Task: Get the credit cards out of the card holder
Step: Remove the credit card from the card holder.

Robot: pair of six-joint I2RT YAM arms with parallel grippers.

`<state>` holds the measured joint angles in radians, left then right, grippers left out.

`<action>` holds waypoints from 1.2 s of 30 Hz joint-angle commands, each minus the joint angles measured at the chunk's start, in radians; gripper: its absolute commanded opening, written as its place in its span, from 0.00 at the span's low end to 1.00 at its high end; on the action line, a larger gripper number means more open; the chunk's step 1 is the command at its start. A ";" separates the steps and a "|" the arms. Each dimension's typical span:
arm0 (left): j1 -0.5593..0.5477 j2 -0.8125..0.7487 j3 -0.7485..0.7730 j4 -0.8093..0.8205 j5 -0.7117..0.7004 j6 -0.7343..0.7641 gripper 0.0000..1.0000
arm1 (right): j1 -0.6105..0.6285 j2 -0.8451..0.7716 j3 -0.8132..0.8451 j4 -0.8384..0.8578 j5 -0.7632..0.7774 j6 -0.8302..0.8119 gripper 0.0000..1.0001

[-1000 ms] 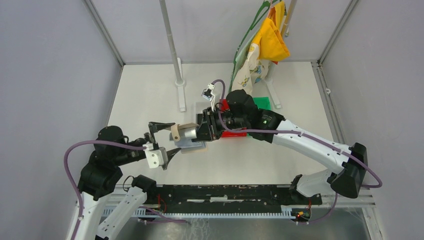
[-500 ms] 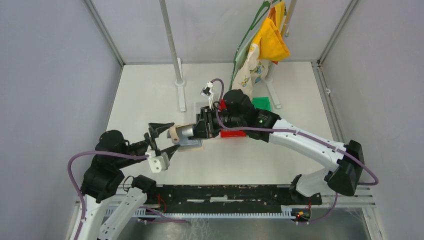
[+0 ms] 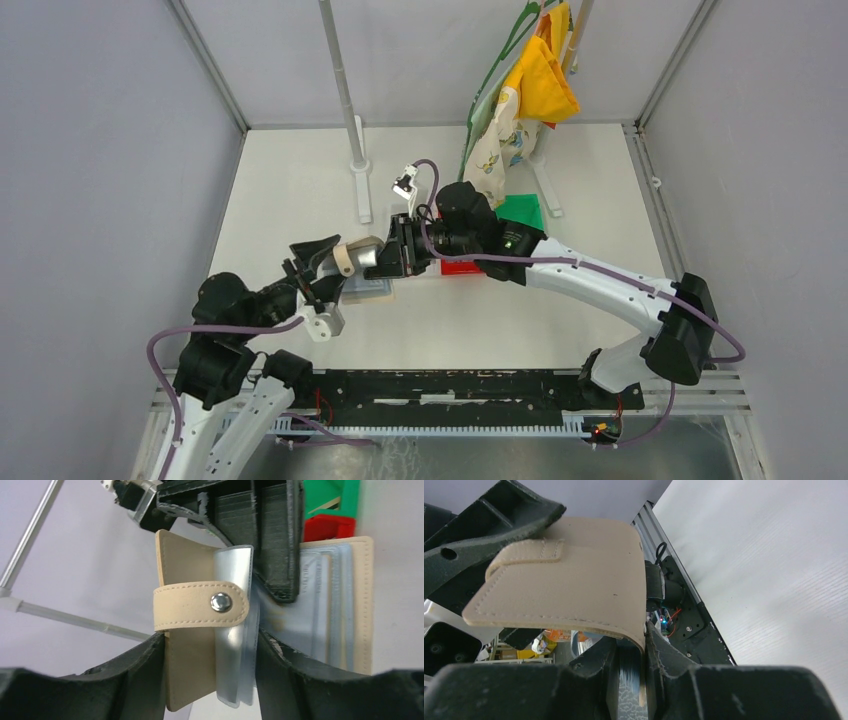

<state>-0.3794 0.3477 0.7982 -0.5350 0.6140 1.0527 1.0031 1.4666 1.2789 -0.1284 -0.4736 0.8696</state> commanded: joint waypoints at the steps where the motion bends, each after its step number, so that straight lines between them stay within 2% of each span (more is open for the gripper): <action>1: 0.003 0.003 0.002 0.173 -0.119 -0.013 0.57 | 0.013 -0.033 -0.007 0.160 -0.054 0.024 0.00; 5: 0.004 0.075 0.109 0.100 -0.114 -0.163 0.41 | 0.014 -0.050 -0.068 0.228 -0.116 0.015 0.00; 8: 0.002 0.199 0.261 -0.136 0.038 -0.207 0.36 | 0.013 -0.059 -0.087 0.263 -0.145 0.011 0.00; 11: 0.003 0.331 0.382 -0.393 0.201 -0.198 0.23 | 0.015 -0.075 -0.085 0.281 -0.166 -0.016 0.00; 13: 0.003 0.412 0.447 -0.494 0.250 -0.212 0.12 | 0.015 -0.089 -0.076 0.269 -0.179 -0.051 0.01; 14: 0.003 0.447 0.478 -0.541 0.267 -0.208 0.04 | 0.015 -0.098 -0.073 0.259 -0.183 -0.074 0.04; 15: 0.003 0.475 0.506 -0.566 0.278 -0.223 0.02 | 0.014 -0.109 -0.074 0.254 -0.186 -0.096 0.10; 16: 0.003 0.498 0.528 -0.581 0.285 -0.242 0.02 | 0.014 -0.124 -0.076 0.248 -0.192 -0.130 0.15; 21: 0.003 0.549 0.591 -0.611 0.352 -0.314 0.02 | 0.014 -0.184 -0.108 0.246 -0.183 -0.232 0.28; 28: 0.003 0.528 0.608 -0.426 0.442 -0.609 0.02 | 0.010 -0.221 -0.130 0.245 -0.173 -0.308 0.44; 32: 0.003 0.526 0.629 -0.356 0.509 -0.727 0.02 | -0.006 -0.221 -0.124 0.238 -0.164 -0.313 0.53; 36: 0.003 0.540 0.652 -0.353 0.570 -0.775 0.02 | -0.026 -0.225 -0.108 0.226 -0.138 -0.323 0.54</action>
<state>-0.3729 0.8787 1.4021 -0.9390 1.0542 0.4267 0.9958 1.2713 1.1362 0.0113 -0.6456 0.5831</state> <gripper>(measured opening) 0.046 0.540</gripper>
